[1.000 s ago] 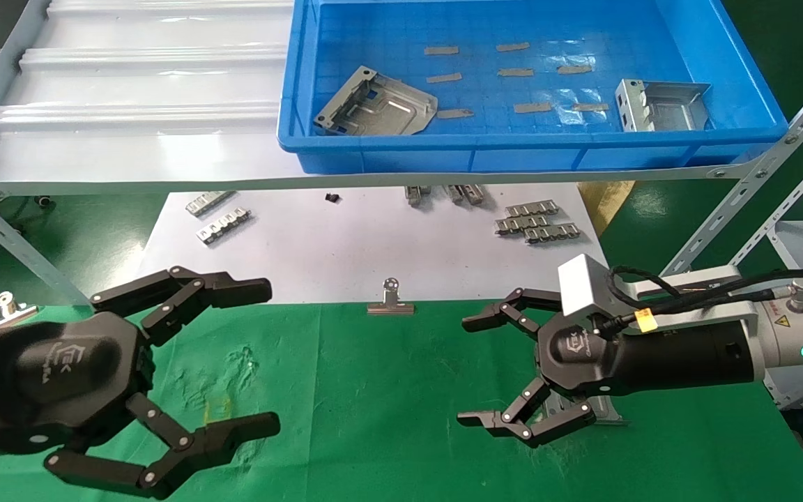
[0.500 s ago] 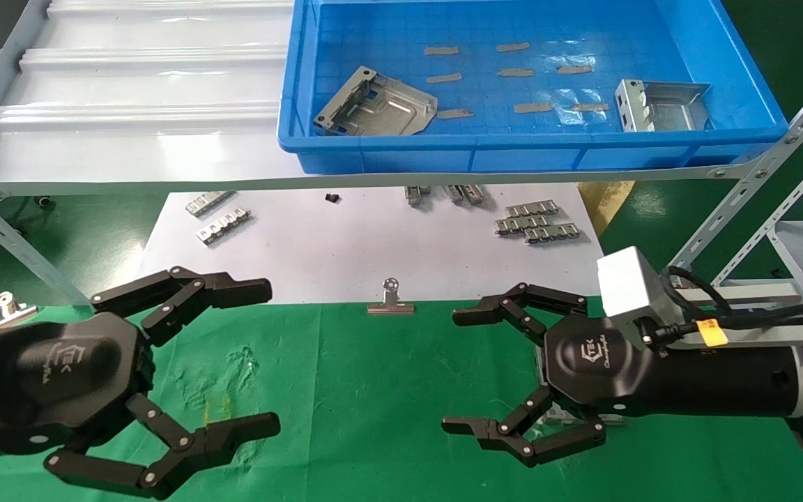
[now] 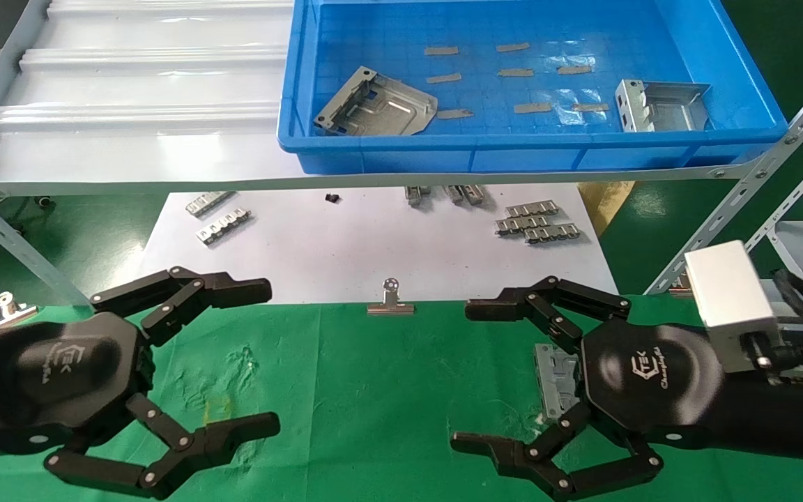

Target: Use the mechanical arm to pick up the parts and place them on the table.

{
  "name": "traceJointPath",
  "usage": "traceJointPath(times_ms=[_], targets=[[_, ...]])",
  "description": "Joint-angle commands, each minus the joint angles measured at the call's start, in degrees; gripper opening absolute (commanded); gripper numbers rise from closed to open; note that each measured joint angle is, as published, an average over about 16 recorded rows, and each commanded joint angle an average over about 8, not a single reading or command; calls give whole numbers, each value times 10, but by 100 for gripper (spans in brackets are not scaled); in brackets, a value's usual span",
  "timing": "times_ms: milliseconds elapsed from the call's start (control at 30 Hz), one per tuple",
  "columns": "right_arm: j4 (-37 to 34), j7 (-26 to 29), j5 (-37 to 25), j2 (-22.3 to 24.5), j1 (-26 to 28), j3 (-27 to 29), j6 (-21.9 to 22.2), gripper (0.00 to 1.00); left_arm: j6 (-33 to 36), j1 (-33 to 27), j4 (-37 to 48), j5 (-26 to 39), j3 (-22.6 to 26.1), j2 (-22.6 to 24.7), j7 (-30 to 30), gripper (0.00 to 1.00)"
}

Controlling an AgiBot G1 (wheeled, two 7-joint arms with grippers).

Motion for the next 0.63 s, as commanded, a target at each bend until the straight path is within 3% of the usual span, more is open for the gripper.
traceJointPath(times_ms=[33,333,633], targets=[[19,9,8,7,-16,19,2,100,0,0,0,0,0,0,0,100],[79,36,34,29,-69,80,9,100,0,0,0,0,0,0,0,100],[82,36,36,30,-71,83,10,100,0,0,0,0,0,0,0,100]])
